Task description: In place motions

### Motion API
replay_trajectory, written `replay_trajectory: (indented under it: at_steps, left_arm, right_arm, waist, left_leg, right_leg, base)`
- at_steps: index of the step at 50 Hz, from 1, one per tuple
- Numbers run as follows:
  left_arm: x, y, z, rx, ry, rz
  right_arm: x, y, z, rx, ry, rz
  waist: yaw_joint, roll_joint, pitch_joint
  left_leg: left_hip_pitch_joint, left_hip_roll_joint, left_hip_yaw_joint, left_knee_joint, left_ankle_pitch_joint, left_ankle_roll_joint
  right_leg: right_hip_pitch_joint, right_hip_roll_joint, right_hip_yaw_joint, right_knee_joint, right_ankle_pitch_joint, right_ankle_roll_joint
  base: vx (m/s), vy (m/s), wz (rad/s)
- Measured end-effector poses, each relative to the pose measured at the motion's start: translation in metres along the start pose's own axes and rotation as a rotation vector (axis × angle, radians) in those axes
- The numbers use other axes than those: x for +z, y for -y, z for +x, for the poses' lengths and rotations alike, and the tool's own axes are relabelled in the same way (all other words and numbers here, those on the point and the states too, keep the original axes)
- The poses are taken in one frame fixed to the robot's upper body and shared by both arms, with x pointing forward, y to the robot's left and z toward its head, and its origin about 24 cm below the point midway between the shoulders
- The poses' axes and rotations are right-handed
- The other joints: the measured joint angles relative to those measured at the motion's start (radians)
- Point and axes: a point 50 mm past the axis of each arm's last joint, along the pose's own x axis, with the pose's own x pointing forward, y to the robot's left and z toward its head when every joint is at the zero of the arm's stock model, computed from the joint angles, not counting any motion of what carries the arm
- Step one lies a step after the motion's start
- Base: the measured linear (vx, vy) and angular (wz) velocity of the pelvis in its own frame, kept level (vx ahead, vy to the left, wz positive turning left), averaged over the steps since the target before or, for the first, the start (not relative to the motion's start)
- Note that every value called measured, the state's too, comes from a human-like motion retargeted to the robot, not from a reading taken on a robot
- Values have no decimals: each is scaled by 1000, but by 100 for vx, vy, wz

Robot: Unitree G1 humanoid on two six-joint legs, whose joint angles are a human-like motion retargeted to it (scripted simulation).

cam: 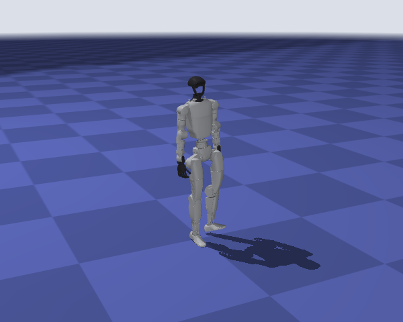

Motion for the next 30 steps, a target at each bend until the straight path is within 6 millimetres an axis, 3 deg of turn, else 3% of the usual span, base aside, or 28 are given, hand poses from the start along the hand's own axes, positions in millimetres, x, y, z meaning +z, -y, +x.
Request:
replay_trajectory:
  at_steps: [17, 30]
  left_arm:
    - [2, -3, 0, 7, 0, 11]
    - [-1, -5, -1, 12, -12, 9]
  right_arm:
    - [1, 1, 0, 8, -1, -17]
    - [4, 8, -1, -79, 11, -63]
  waist:
    - [9, -6, 3]
    - [-2, -5, 14]
  left_leg:
    - [1, 4, 9, 3, 2, 0]
    - [6, 10, 23, -1, 2, -5]
  right_leg:
    - [1, 3, 9, 2, 3, -2]
    - [-11, 10, 24, 9, 11, -5]
  base:
    - [0, 0, 0]
    - [0, 0, 0]
